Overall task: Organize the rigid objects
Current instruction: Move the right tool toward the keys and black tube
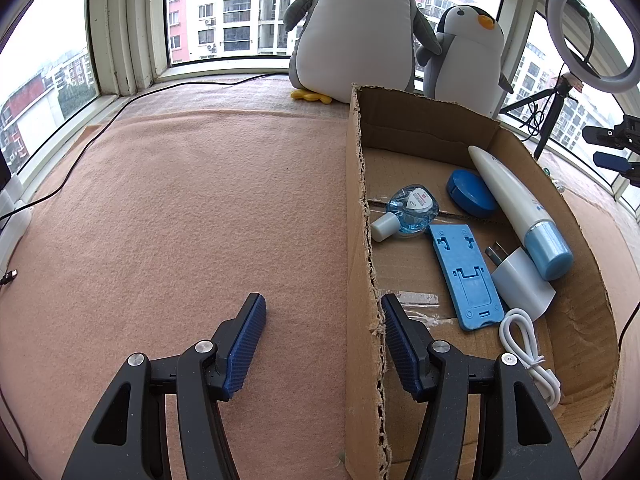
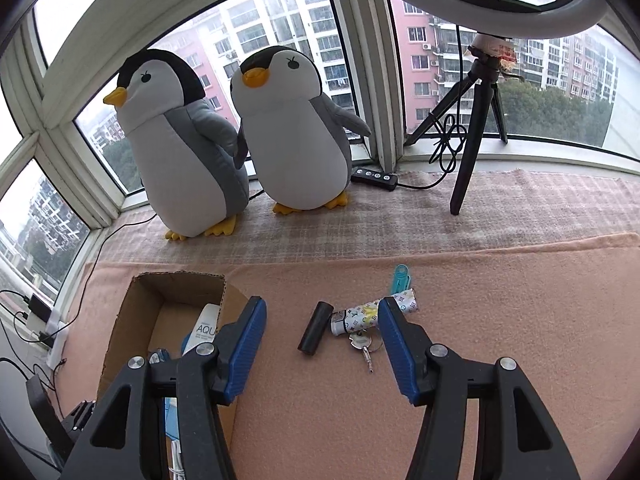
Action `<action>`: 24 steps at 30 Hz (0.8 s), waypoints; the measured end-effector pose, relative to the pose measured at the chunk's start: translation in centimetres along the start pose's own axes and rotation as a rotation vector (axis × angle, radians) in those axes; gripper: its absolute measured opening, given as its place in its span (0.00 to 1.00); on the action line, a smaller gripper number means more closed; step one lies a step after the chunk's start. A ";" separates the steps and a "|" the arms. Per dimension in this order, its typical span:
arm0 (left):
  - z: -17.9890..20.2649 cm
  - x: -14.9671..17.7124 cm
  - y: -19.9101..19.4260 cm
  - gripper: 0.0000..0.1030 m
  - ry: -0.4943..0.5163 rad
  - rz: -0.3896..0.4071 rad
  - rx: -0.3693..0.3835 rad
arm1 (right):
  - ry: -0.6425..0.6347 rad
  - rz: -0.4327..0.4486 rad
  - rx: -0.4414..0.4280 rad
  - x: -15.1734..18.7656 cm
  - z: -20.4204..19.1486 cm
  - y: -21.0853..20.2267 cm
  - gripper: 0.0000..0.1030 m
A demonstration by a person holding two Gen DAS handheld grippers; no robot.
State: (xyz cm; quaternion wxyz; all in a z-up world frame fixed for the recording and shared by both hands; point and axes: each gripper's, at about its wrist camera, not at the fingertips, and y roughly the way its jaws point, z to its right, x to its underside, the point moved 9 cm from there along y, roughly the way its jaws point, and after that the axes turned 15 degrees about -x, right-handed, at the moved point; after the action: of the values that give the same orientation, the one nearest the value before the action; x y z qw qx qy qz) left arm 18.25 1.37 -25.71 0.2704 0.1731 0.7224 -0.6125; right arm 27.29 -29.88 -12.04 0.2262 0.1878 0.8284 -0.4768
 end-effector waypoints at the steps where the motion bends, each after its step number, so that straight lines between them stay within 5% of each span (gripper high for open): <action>1: -0.1 0.0 0.0 0.62 0.000 0.000 0.000 | -0.005 -0.010 0.004 -0.3 0.1 0.5 0.49; 5: -0.1 0.1 0.0 0.62 0.000 0.000 0.000 | -0.024 -0.079 0.022 -0.8 0.6 3.5 0.36; 24: -0.1 0.1 0.0 0.62 0.000 0.000 0.001 | 0.032 -0.288 0.039 1.1 4.0 11.6 0.35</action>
State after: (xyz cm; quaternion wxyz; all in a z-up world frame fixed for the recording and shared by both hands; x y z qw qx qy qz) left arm 18.17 1.45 -25.73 0.2706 0.1733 0.7221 -0.6126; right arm 33.27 -27.73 -22.60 0.1385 0.0791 0.8409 -0.5172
